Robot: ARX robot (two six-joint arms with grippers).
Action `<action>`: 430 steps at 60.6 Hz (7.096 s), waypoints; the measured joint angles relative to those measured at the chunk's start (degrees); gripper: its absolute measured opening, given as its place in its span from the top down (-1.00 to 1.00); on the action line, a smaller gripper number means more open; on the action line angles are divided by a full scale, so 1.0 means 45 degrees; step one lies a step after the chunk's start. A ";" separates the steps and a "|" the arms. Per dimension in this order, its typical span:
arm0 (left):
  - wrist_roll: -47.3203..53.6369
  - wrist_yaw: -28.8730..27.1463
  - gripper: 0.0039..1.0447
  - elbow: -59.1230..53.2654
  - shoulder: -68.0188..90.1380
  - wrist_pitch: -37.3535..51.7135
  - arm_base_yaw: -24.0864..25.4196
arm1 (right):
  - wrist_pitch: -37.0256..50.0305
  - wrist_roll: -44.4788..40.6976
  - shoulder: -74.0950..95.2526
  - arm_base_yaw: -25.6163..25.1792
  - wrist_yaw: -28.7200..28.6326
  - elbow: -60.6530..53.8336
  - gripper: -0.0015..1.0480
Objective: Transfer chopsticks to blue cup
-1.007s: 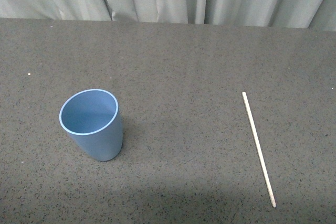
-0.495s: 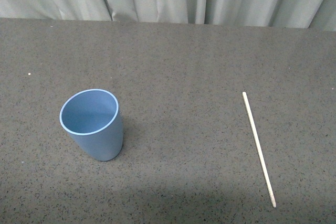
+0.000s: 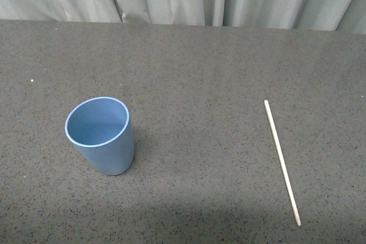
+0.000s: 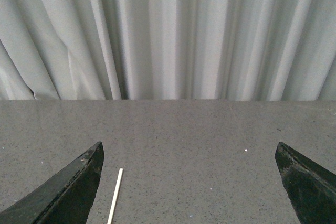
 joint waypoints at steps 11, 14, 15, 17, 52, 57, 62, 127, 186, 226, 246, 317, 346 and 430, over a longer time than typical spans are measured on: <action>0.0000 -0.0005 -0.88 0.0000 -0.0005 0.0000 0.0000 | 0.0000 0.0000 0.0000 0.0000 0.0000 0.0000 -0.82; 0.0000 0.0000 -0.88 0.0000 -0.0005 0.0000 0.0000 | 0.0000 0.0000 0.0000 0.0000 0.0000 0.0000 -0.82; 0.0000 0.0000 -0.88 0.0000 -0.0005 0.0000 0.0000 | 0.0000 0.0005 -0.0005 0.0000 0.0000 0.0000 -0.82; 0.0000 0.0000 -0.88 0.0000 -0.0005 0.0000 0.0000 | -0.0044 -0.0121 0.0039 0.0092 0.0311 0.0005 -0.82; 0.0000 -0.0010 -0.88 0.0000 -0.0005 0.0000 0.0000 | 0.0559 0.0894 1.6572 0.2511 0.1243 0.6426 -0.82; 0.0000 -0.0005 -0.88 0.0000 -0.0005 0.0000 0.0000 | 0.0219 0.1302 1.8418 0.2584 0.0913 0.7519 -0.82; -0.0005 -0.0010 -0.88 0.0000 -0.0005 0.0000 0.0000 | -0.0544 0.1904 2.0274 0.2657 0.0413 0.8738 -0.82; 0.0000 -0.0010 -0.88 0.0000 -0.0005 0.0000 0.0000 | -0.2851 0.3798 2.6937 0.4080 0.0675 1.3143 -0.37; 0.0000 -0.0010 -0.88 0.0000 -0.0005 0.0000 0.0000 | 0.7757 0.1122 2.2241 0.5134 -0.3473 0.9627 0.98; 0.0000 -0.0010 -0.88 0.0000 -0.0005 0.0000 0.0000 | 1.0579 0.2166 2.5043 0.7208 -0.8262 1.2284 0.98; 0.0000 -0.0010 -0.88 0.0000 -0.0005 0.0000 0.0000 | 1.0132 0.3021 2.7001 0.7655 -0.8184 1.3357 0.98; 0.0000 -0.0010 -0.88 0.0000 -0.0005 0.0000 0.0000 | 1.0647 0.1812 2.5131 0.7490 -0.7786 1.1152 -0.82; 0.0000 0.0000 -0.88 0.0000 0.0000 0.0000 0.0000 | 0.5319 0.0884 2.1230 0.4114 0.0753 0.8218 -0.82; 0.0000 0.0000 -0.88 0.0000 0.0005 0.0000 0.0000 | 0.8058 -0.0126 0.8242 0.0029 0.0039 0.0053 0.98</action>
